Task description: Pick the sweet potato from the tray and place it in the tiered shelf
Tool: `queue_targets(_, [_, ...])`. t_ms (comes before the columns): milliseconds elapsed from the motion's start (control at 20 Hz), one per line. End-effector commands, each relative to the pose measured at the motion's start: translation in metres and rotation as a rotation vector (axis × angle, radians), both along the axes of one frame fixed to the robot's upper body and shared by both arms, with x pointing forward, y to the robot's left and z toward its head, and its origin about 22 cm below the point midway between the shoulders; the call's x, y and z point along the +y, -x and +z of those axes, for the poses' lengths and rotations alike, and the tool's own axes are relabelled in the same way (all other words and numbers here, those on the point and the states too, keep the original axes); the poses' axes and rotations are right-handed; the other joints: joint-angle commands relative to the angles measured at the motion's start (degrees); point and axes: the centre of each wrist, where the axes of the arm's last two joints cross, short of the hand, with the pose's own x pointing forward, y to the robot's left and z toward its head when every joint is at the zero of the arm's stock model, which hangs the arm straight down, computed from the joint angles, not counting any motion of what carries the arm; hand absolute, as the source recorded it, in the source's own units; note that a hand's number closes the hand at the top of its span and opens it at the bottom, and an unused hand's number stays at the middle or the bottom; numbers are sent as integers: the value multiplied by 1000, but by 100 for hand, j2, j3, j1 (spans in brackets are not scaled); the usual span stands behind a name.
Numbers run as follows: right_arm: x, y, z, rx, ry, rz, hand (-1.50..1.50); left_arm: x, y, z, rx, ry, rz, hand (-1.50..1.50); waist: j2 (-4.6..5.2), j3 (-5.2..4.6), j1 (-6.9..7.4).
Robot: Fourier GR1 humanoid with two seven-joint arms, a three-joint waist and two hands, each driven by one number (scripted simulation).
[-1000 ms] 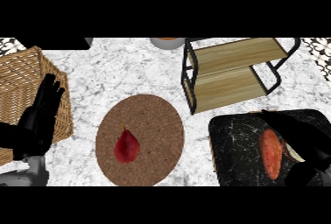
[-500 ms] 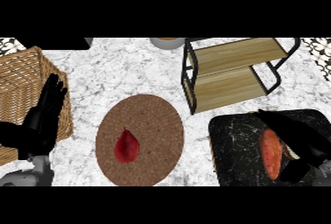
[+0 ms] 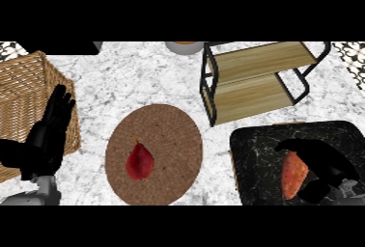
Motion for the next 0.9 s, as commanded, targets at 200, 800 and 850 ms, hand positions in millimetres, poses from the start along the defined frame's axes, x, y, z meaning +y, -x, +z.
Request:
queue_targets(200, [-14,-14,-8,-114,75,105,150,-4,3,7,-2,11,-24,0,9,16,22])
queue_targets(800, [110,36,-8,-160,-73,2,150,10,3,6,2,0,13,0,-17,8,-35])
queue_targets(850, [100,36,-7,-164,-106,-6,150,-2,4,9,5,7,1,0,-14,13,-36])
